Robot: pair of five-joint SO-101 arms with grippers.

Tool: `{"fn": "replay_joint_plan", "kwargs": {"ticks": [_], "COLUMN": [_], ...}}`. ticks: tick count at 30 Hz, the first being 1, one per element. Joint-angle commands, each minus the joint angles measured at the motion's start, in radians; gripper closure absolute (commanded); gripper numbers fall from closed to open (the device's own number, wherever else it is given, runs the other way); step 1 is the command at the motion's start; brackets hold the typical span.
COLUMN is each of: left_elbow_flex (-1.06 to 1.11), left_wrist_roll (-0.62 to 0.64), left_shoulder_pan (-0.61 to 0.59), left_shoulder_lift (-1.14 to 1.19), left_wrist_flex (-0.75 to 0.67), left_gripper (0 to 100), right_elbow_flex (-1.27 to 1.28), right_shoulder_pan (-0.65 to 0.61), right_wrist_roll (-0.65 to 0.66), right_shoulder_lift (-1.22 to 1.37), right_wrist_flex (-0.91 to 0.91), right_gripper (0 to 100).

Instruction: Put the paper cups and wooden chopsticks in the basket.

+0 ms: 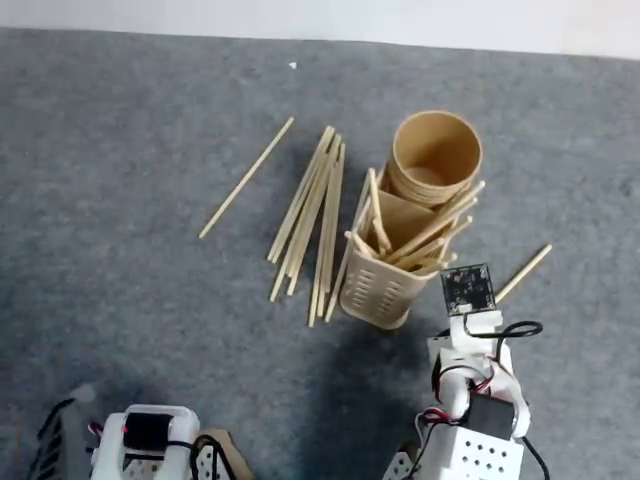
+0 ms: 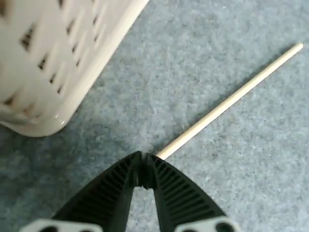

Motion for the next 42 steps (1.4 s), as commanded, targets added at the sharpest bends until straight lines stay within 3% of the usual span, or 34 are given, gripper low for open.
{"fn": "replay_joint_plan", "kwargs": {"ticks": [1, 4, 8, 18, 22, 26, 42], "left_elbow_flex": [0.004, 0.025, 0.208, 0.59, 0.622, 0.624, 0.624], "left_wrist_roll": [-0.006, -0.006, -0.006, -0.009, -0.011, -0.118, -0.321], "left_shoulder_pan": [-0.012, -0.008, -0.004, -0.001, -0.001, -0.001, -0.007], "left_shoulder_lift": [0.015, 0.019, 0.076, 0.435, 0.576, 0.684, 0.981], "left_wrist_flex": [-0.002, -0.006, -0.009, -0.143, -0.141, -0.109, -0.037], "left_gripper": [78, 78, 78, 78, 78, 78, 78], "right_elbow_flex": [0.145, 0.145, 0.145, 0.145, 0.145, 0.145, 0.145], "right_shoulder_pan": [-0.002, -0.002, -0.002, -0.002, -0.002, -0.002, -0.002], "right_wrist_roll": [0.003, 0.003, 0.003, 0.003, 0.003, 0.003, 0.003], "right_shoulder_lift": [-0.008, -0.008, -0.008, -0.008, -0.008, -0.008, -0.008], "right_wrist_flex": [0.007, 0.007, 0.007, 0.007, 0.007, 0.007, 0.007], "right_gripper": [98.3, 98.3, 98.3, 98.3, 98.3, 98.3, 98.3]}}
